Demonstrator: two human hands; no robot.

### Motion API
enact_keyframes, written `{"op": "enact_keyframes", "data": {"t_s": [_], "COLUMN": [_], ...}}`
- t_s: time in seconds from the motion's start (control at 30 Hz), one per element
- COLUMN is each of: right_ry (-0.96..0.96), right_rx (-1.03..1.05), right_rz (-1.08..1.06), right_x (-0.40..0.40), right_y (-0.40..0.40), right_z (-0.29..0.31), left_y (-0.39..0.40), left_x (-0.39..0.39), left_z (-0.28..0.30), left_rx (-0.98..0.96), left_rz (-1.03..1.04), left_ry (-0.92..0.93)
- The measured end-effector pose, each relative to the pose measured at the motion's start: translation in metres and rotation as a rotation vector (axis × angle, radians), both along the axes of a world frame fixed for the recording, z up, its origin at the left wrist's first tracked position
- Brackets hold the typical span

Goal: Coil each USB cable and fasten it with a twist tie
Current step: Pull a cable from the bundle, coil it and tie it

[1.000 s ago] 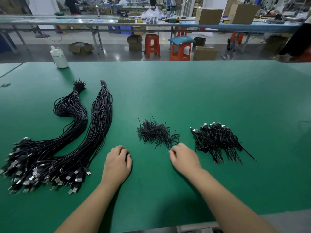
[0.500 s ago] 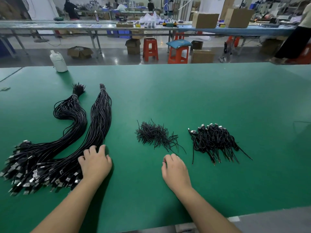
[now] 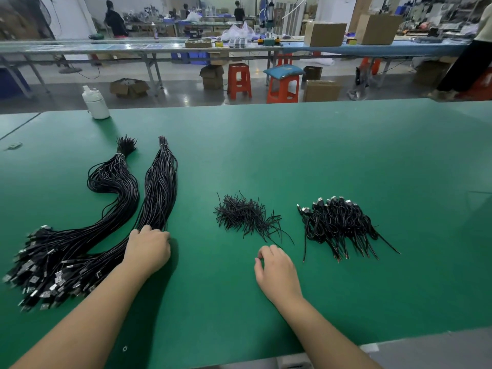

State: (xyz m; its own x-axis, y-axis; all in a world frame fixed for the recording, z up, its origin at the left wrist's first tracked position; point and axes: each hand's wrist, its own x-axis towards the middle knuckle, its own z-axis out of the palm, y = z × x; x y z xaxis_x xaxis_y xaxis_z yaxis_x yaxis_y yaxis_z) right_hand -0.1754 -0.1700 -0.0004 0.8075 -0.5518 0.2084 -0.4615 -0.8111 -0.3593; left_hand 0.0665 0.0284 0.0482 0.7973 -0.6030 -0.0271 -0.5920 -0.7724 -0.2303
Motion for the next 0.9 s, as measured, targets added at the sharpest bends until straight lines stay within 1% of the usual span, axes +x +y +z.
{"op": "enact_keyframes", "data": {"t_s": [0.07, 0.13, 0.2, 0.3, 0.4, 0.6, 0.67, 0.8, 0.9], "right_ry": [-0.003, -0.004, -0.004, -0.007, -0.009, -0.01, -0.014, -0.012, -0.012], "right_rx": [-0.003, -0.005, -0.006, -0.005, -0.004, -0.008, -0.006, -0.009, -0.011], "right_rz": [0.002, 0.003, 0.004, 0.003, 0.002, -0.006, -0.006, -0.003, -0.008], "right_x": [0.0, -0.001, 0.0, 0.0, 0.0, 0.0, 0.0, 0.0, 0.001], "right_y": [0.0, 0.001, 0.001, 0.001, 0.001, 0.001, 0.001, 0.0, 0.0], "right_z": [0.0, 0.0, 0.0, 0.0, 0.0, -0.001, -0.001, 0.0, 0.0], "left_y": [-0.002, -0.003, -0.001, -0.002, -0.007, -0.008, -0.007, -0.015, -0.023], "left_x": [0.001, 0.005, 0.01, 0.013, 0.011, 0.006, 0.005, -0.003, -0.012], "left_z": [-0.001, 0.0, 0.002, 0.004, 0.005, 0.006, 0.006, 0.005, 0.007], "left_rx": [-0.058, -0.194, -0.263, -0.254, -0.219, -0.153, -0.149, -0.279, -0.382], "left_rz": [0.013, 0.087, 0.13, 0.167, 0.146, 0.181, 0.191, 0.187, 0.167], "left_ry": [0.084, 0.248, 0.34, 0.35, 0.361, 0.435, 0.485, 0.689, 0.728]}}
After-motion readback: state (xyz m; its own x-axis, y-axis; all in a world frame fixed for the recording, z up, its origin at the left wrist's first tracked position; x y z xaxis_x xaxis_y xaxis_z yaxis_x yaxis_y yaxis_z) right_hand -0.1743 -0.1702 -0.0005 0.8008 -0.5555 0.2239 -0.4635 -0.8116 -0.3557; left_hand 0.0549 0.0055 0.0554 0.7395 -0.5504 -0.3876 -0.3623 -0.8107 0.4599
